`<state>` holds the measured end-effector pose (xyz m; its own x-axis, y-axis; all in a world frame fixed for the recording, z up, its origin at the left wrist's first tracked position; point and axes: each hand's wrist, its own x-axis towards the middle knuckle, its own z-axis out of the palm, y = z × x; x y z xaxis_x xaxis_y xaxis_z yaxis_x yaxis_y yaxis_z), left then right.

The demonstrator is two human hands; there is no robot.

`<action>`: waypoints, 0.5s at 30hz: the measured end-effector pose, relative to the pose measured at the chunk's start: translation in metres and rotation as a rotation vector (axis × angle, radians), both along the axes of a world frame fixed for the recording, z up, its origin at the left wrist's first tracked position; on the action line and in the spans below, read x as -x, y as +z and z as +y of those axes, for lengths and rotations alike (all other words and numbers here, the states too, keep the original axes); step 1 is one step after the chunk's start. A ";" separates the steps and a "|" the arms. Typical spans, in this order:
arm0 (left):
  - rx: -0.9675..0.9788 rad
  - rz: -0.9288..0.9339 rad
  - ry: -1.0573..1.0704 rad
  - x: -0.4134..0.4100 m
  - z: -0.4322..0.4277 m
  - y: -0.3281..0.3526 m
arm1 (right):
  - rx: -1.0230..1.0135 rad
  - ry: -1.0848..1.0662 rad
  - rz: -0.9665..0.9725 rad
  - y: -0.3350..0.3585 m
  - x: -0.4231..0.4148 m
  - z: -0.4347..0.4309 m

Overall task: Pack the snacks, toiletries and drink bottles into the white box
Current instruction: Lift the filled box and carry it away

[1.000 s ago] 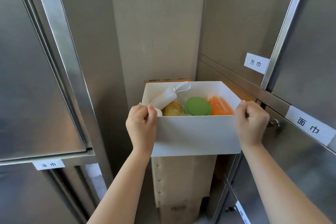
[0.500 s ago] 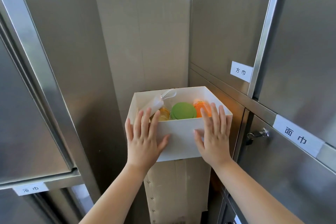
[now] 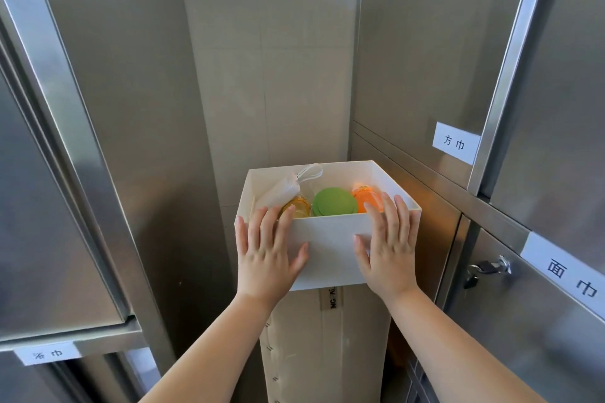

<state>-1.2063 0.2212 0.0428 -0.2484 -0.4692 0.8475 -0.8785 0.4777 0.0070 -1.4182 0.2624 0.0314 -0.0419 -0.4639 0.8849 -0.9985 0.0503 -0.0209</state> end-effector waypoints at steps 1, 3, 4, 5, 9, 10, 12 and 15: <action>-0.001 0.007 -0.002 0.001 -0.003 0.000 | 0.002 -0.006 -0.004 0.000 0.000 -0.004; 0.000 0.017 -0.009 0.002 -0.010 0.000 | 0.005 -0.016 -0.007 0.000 0.000 -0.010; 0.001 0.024 -0.017 0.002 -0.014 0.000 | 0.003 -0.021 -0.006 0.000 0.000 -0.012; 0.000 0.030 -0.024 0.003 -0.017 0.001 | -0.001 -0.029 -0.001 0.000 0.000 -0.015; -0.017 0.035 -0.027 0.007 -0.033 0.000 | -0.044 -0.072 0.011 0.003 0.002 -0.027; -0.024 0.035 -0.026 0.008 -0.038 0.000 | -0.052 -0.085 0.017 0.004 0.002 -0.030; -0.035 0.037 -0.030 0.009 -0.047 -0.001 | -0.064 -0.114 0.029 0.005 0.002 -0.038; -0.042 0.040 -0.036 0.012 -0.060 0.000 | -0.089 -0.140 0.042 0.008 0.003 -0.050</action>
